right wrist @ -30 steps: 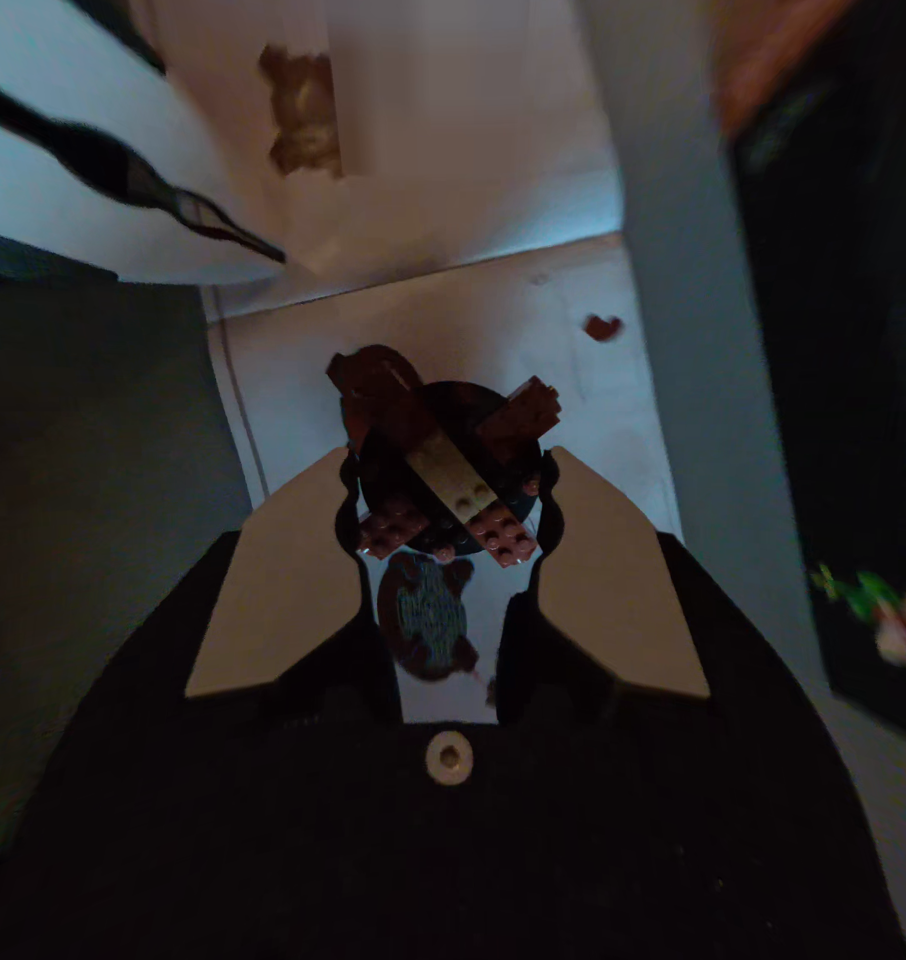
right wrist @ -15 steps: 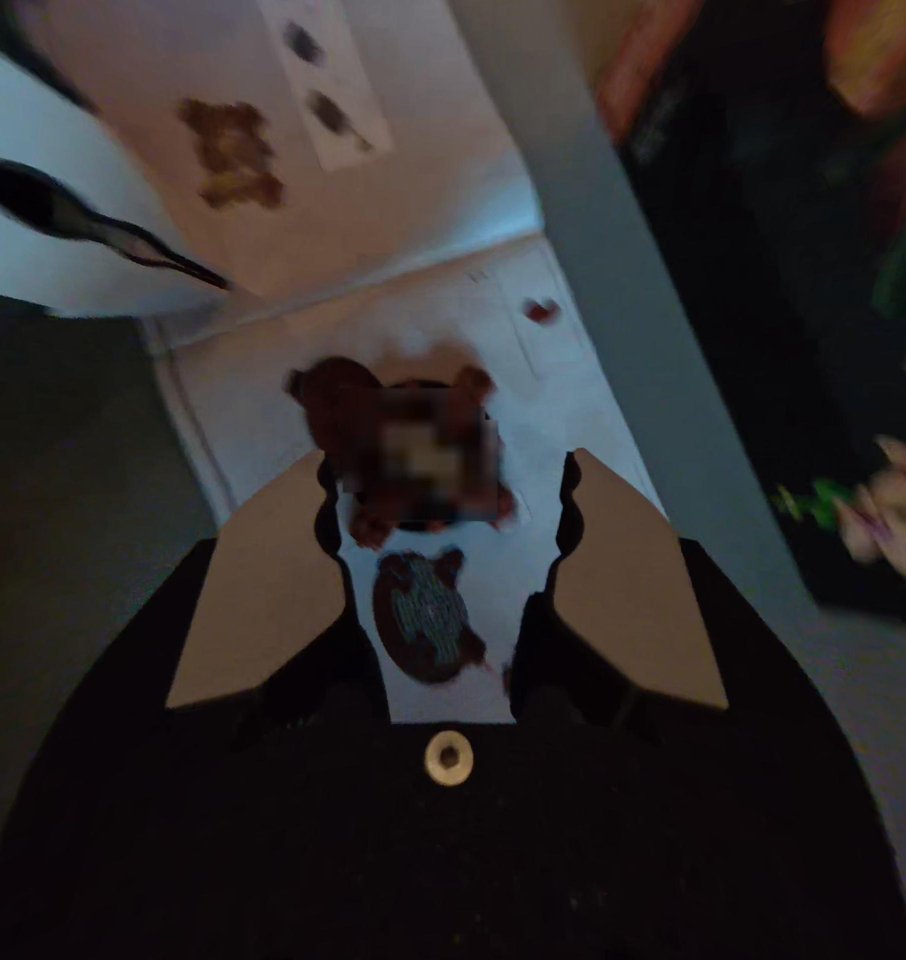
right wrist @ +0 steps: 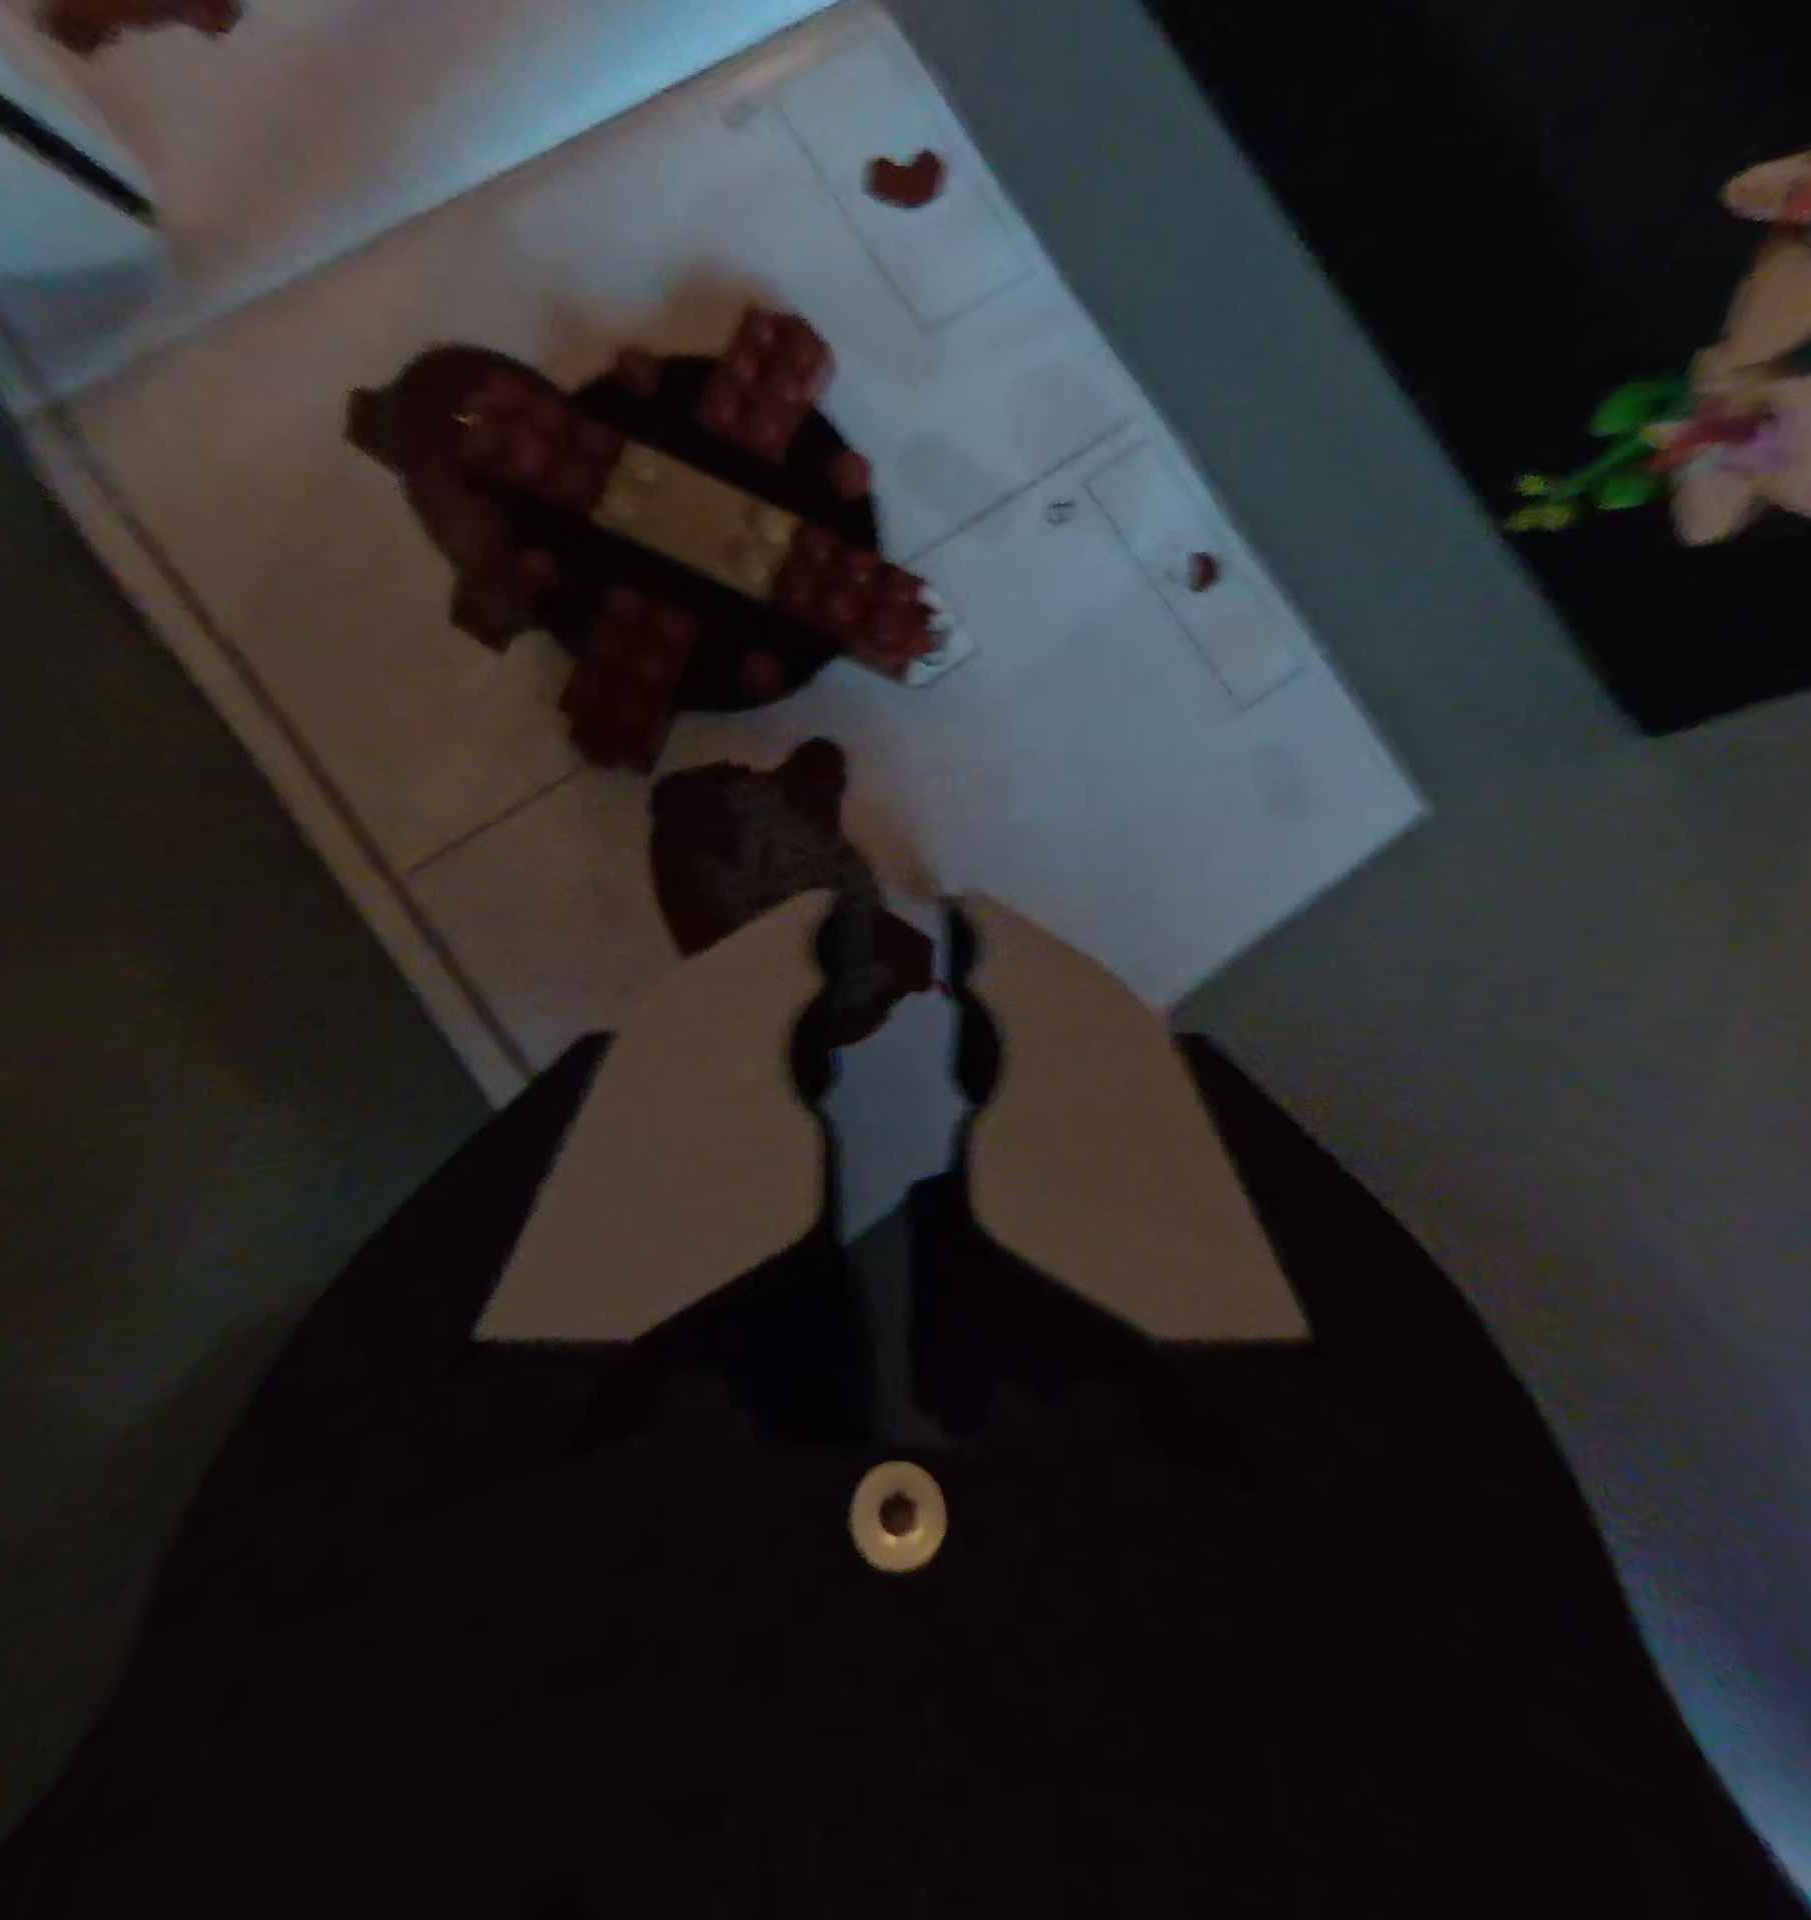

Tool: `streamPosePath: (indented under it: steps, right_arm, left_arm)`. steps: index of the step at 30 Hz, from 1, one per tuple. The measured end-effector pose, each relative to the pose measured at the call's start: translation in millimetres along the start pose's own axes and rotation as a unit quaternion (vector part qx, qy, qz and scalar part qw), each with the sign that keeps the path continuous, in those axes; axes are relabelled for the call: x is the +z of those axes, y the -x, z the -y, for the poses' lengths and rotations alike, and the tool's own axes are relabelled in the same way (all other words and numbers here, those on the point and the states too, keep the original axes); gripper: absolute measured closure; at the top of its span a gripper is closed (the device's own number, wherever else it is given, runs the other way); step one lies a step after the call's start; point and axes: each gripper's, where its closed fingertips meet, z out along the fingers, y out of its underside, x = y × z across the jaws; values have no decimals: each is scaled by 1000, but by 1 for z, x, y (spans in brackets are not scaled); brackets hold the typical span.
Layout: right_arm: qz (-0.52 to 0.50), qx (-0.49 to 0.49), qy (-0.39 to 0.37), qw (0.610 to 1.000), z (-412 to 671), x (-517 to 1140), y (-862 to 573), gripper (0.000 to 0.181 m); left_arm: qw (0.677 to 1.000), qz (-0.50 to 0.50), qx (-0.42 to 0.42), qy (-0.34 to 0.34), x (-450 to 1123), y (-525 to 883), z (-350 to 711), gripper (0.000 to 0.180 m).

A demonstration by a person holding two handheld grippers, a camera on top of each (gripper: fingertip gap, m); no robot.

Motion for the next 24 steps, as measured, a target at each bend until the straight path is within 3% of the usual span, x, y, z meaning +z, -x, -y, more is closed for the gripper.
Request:
streamPosePath:
  steps: [1, 3, 10, 15, 19, 24]
  right_arm:
    - [13, 6, -8, 1000, 1, 1, 4, 175]
    - [18, 18, -19, 999, 2, 1, 6, 177]
    - [20, 22, -12, 999, 1, -1, 4, 177]
    - [1, 28, -156, 987, 52, -71, 3, 176]
    - [-70, 14, -212, 975, 50, -174, 4, 166]
    - [-231, 36, -166, 958, -44, -297, -25, 157]
  left_arm:
    - [1000, 0, 0, 0, 0, 0, 0, 180]
    - [1000, 0, 0, 0, 0, 0, 0, 179]
    - [1000, -6, -8, 0, 1, -1, 0, 179]
    - [1000, -14, -17, 1, 1, 0, 0, 179]
    - [1000, -11, -24, 3, 2, 2, 0, 177]
    - [1000, 4, -29, 9, 1, 6, -1, 169]
